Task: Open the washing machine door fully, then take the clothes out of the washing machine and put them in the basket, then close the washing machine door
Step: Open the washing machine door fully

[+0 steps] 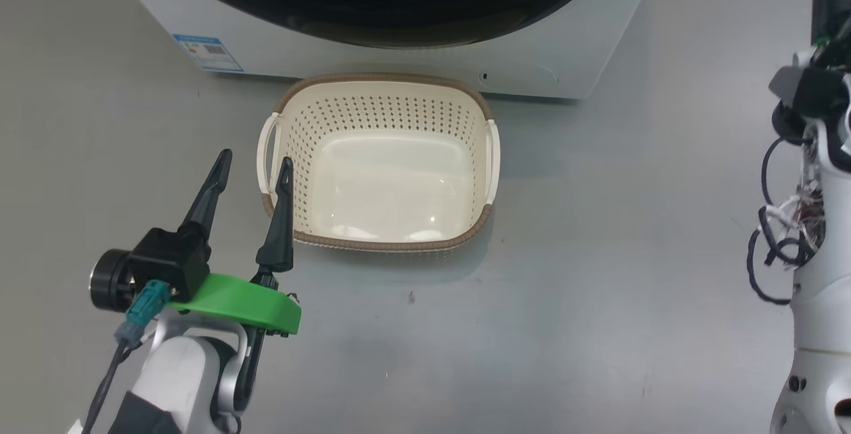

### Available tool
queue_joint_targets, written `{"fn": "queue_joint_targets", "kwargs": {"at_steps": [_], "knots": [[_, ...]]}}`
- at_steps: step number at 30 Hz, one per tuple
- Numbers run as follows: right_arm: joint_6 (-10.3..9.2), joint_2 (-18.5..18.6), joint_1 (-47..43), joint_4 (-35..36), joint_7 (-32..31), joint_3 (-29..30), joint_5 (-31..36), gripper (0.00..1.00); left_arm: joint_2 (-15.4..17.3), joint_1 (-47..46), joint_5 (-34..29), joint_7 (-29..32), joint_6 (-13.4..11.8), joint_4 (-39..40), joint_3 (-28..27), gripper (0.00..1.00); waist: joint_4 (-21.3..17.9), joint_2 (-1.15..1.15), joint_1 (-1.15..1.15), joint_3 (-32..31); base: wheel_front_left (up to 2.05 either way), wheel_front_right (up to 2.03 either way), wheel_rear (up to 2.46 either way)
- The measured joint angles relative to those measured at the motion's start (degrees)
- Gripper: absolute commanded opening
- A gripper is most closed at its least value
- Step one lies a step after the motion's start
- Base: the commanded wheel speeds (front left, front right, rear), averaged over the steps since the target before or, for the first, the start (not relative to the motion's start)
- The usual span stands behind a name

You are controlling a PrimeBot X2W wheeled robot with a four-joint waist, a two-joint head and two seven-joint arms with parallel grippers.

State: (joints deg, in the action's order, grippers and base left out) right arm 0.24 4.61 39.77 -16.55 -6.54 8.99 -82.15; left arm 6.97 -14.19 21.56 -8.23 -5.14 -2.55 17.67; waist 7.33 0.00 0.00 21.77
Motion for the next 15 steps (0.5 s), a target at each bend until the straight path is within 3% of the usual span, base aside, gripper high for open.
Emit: {"fn": "queue_joint_targets", "kwargs": {"at_steps": [15], "knots": [[-3.59, 3.99, 14.0, -5.69, -6.3, -2.98, -0.47, 0.0, -2.15, -4.68, 0.01, -0.91, 2.31, -2.55, 3.03, 1.0, 5.55, 0.0, 0.0, 5.54, 0.0, 0.0, 0.0]]}}
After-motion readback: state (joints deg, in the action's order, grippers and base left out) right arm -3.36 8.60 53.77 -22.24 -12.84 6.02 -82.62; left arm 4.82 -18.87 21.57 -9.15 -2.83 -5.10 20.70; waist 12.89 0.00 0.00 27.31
